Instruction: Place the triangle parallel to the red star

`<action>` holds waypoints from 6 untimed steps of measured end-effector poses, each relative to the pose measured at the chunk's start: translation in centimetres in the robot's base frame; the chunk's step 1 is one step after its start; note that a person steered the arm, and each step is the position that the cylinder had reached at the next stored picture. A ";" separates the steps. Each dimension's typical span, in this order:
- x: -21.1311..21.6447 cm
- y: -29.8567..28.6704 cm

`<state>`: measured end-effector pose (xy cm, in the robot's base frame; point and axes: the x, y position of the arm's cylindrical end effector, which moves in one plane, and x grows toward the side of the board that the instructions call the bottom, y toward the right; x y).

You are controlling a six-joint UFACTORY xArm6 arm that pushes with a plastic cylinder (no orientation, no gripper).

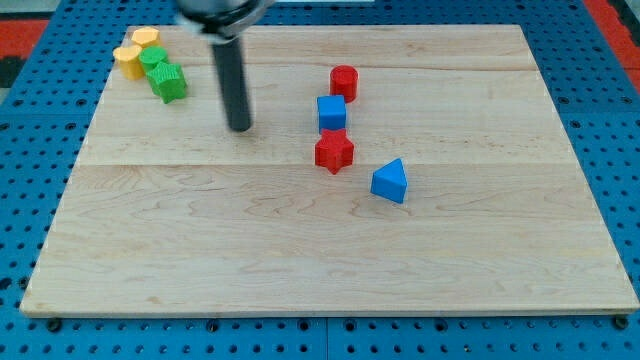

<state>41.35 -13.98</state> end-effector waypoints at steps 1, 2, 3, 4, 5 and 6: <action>13.1 -3.5; 16.1 0.9; 16.1 12.3; 12.9 25.2; 6.6 30.3; 4.5 21.4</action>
<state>45.86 7.38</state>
